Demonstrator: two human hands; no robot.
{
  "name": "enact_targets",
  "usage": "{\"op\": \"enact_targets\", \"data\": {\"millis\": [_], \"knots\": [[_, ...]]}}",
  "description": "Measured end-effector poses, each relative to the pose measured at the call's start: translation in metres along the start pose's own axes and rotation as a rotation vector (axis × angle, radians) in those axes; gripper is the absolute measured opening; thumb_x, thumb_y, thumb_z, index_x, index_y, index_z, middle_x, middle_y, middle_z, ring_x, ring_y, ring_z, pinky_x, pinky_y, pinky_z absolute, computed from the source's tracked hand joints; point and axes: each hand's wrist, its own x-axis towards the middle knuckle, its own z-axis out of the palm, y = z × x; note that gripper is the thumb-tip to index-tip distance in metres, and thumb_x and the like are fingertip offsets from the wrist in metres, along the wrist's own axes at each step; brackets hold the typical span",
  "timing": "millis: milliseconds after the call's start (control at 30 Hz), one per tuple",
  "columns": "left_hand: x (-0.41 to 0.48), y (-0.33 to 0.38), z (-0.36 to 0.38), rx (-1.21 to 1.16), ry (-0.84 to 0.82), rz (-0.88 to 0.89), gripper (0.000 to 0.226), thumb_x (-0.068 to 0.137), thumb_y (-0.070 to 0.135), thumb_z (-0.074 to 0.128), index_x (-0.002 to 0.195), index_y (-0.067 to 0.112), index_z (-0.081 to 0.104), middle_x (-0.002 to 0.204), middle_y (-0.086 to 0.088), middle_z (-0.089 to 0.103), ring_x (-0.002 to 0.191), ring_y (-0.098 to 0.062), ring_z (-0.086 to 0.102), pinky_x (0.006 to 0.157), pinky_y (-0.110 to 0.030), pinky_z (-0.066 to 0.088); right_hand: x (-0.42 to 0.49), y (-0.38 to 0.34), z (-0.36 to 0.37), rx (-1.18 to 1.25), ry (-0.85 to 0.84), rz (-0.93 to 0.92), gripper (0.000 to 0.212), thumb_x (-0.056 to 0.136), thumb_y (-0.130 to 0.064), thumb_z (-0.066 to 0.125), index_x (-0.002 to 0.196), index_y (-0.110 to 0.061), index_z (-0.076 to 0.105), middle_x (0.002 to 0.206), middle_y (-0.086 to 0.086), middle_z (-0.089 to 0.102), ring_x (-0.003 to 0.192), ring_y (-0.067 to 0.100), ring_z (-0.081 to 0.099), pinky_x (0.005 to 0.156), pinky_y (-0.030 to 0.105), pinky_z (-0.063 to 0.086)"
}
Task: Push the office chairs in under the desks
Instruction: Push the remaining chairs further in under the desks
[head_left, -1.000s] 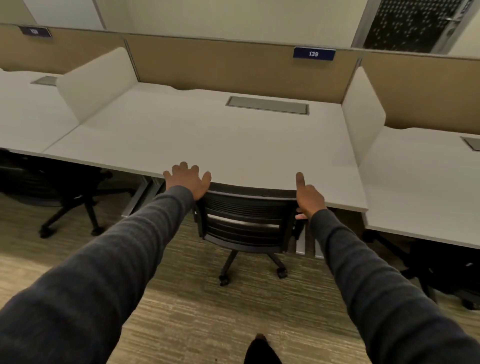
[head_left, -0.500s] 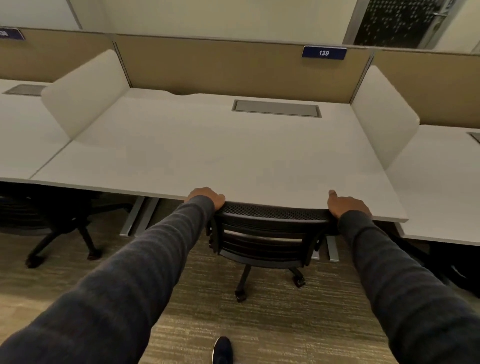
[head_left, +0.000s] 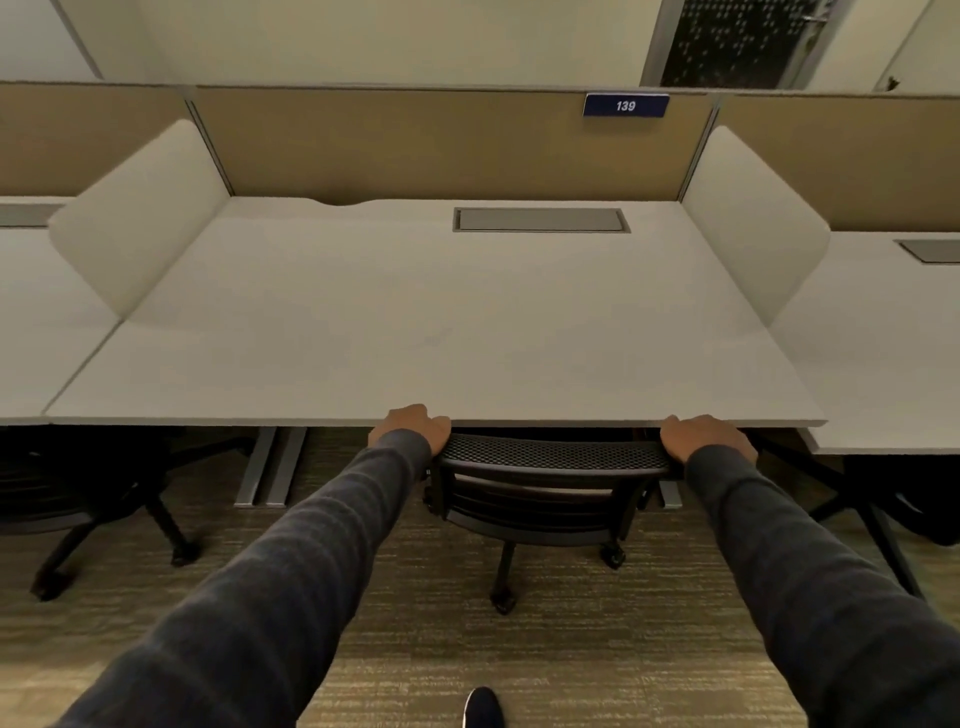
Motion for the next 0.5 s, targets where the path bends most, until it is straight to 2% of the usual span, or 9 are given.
{"op": "enact_targets", "data": {"millis": [167,300,400,500], "knots": [[0.0,-0.025,-0.003,-0.069,-0.022,0.029,0.044,0.089,0.049,0.042,0.116,0.018,0.058,0.116,-0.008,0.062,0.096,-0.025,0.057,0.081,-0.036,0.045,-0.018,-0.011,0.007,0.02,0.013,0.027,0.045,0.095,-0.05,0.043,0.093,-0.01,0.064,0.079,0.007,0.056,0.067,0.021,0.051,0.054,0.029,0.033],[0.0,-0.054,-0.01,-0.084,-0.002,0.031,0.044,0.088,0.05,0.042,0.113,0.018,0.058,0.107,-0.006,0.062,0.093,-0.024,0.058,0.077,-0.035,0.044,-0.038,-0.032,0.014,0.037,0.012,0.017,0.045,0.092,-0.051,0.044,0.091,-0.012,0.066,0.081,0.007,0.059,0.068,0.022,0.053,0.058,0.03,0.037],[0.002,-0.082,-0.021,-0.074,0.01,0.024,0.042,0.089,0.05,0.042,0.11,0.018,0.059,0.103,-0.005,0.061,0.092,-0.024,0.058,0.074,-0.034,0.043,-0.055,-0.053,0.021,0.036,0.011,0.006,0.046,0.092,-0.052,0.043,0.095,-0.012,0.065,0.081,0.005,0.057,0.065,0.021,0.049,0.053,0.03,0.031],[0.004,-0.113,-0.029,-0.104,0.026,-0.009,0.038,0.087,0.049,0.045,0.099,0.017,0.063,0.096,-0.003,0.063,0.084,-0.021,0.059,0.068,-0.032,0.042,-0.072,-0.076,0.029,0.029,0.011,0.002,0.046,0.092,-0.055,0.043,0.094,-0.013,0.063,0.08,0.006,0.055,0.064,0.021,0.047,0.057,0.03,0.035]]}}
